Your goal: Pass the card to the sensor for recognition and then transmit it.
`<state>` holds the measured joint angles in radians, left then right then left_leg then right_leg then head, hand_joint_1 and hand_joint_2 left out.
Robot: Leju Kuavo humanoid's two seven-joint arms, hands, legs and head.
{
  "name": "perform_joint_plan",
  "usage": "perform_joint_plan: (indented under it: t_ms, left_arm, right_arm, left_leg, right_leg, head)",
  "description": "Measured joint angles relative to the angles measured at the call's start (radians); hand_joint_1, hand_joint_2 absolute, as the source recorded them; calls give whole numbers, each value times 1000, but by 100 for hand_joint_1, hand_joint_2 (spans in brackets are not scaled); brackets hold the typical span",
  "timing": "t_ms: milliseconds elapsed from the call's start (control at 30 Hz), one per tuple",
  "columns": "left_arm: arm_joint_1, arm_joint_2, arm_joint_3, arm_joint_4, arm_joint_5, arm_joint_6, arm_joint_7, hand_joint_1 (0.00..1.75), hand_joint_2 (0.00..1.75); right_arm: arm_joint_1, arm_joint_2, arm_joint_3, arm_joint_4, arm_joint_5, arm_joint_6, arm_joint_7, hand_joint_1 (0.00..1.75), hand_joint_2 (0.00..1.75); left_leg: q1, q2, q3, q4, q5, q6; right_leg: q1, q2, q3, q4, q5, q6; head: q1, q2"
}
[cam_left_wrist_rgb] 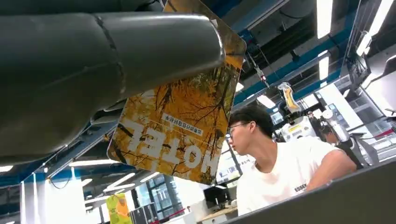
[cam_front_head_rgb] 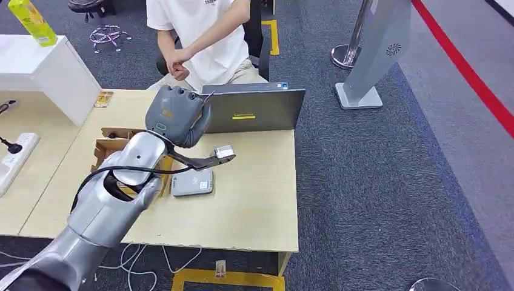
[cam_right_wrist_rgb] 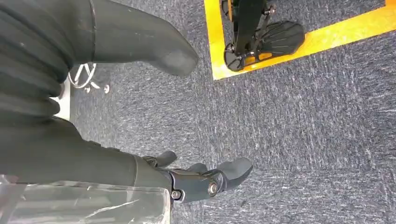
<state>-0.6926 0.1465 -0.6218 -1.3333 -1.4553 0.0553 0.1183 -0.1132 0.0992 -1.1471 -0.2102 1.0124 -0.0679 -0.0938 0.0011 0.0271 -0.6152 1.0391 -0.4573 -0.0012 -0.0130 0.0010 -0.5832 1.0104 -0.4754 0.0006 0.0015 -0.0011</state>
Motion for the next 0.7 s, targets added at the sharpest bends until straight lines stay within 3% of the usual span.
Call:
perform_joint_plan:
  t_ms: [267,467,700]
  left_arm:
    - [5,4,-3,-8,0,-3,1,175,0]
    - [21,27,-27,0,-5,-117,27,175,0]
    - [61,51,-69,68,-32,-140,61,175,0]
  right_arm:
    - [1,0,-6,0,-5,-1,0,0,175]
    - [2,0,-13,0,-18,-6,0,0,175]
    - [4,-4,-15,0,-16,-6,3,0,175]
  left_leg:
    - [0,0,0,0,0,0]
    - [0,0,0,0,0,0]
    - [0,1,0,0,0,0]
  right_leg:
    - [0,0,0,0,0,0]
    - [0,0,0,0,0,0]
    - [0,0,0,0,0,0]
  head:
    - [0,0]
    - [0,0]
    - [0,0]
